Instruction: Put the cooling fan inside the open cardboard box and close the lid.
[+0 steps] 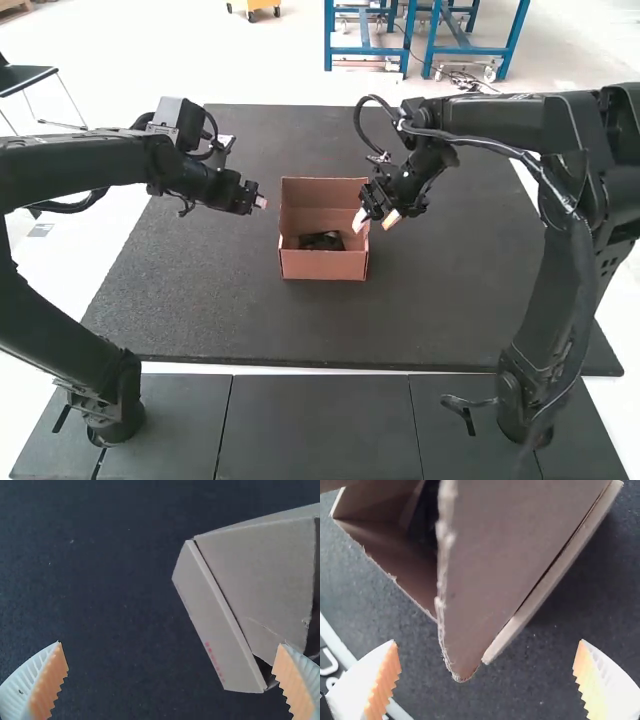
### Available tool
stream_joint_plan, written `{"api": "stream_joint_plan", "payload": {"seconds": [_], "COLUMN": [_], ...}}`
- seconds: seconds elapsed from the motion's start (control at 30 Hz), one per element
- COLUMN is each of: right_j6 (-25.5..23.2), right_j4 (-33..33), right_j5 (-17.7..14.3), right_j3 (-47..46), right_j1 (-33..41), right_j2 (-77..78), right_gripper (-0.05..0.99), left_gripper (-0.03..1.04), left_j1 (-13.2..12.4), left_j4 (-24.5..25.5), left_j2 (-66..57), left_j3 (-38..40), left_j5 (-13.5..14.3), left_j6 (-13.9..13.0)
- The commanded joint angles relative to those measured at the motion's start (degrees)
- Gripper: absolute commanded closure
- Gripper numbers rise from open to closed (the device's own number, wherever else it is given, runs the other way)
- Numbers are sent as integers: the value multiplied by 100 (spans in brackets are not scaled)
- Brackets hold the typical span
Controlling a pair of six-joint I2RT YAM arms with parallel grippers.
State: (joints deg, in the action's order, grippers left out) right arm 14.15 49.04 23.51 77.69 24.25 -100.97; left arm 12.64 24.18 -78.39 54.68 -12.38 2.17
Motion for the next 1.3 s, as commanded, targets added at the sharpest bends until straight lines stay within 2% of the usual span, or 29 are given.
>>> {"api": "stream_joint_plan", "payload": {"seconds": [0.0, 0.17, 0.27, 0.37, 0.5, 0.67, 0.8, 1.0, 1.27], "right_j6": [35, 316, 360, 369, 351, 184, 176, -123, -123], "right_j4": [106, 809, 906, 827, 194, -553, -544, -527, -105], "right_j5": [-74, -22, 66, 93, 49, -180, -329, -417, -496], "right_j3": [264, 589, 642, 598, 431, -26, -237, -386, -492], "right_j1": [18, 1, -34, -140, -201, -175, -166, -96, 10], "right_j2": [-37, 139, 429, 851, 1440, 2090, 2468, 2943, 3206], "right_gripper": [5, 3, 3, 3, 3, 5, 5, 5, 5], "left_gripper": [4, 4, 4, 4, 4, 4, 4, 4, 4], "left_j1": [-192, -201, -148, -16, 28, 124, 221, 309, 485], "left_j4": [-160, -494, -582, -564, -555, -555, -608, -801, -995], "left_j2": [149, 113, 43, -71, -168, -282, -326, -440, -669], "left_j3": [263, 386, 535, 720, 913, 1010, 1028, 1028, 1124], "left_j5": [245, 430, 509, 509, 509, 509, 500, 447, 394], "left_j6": [-50, -7, 37, 55, 108, 108, 90, 99, 178]}}
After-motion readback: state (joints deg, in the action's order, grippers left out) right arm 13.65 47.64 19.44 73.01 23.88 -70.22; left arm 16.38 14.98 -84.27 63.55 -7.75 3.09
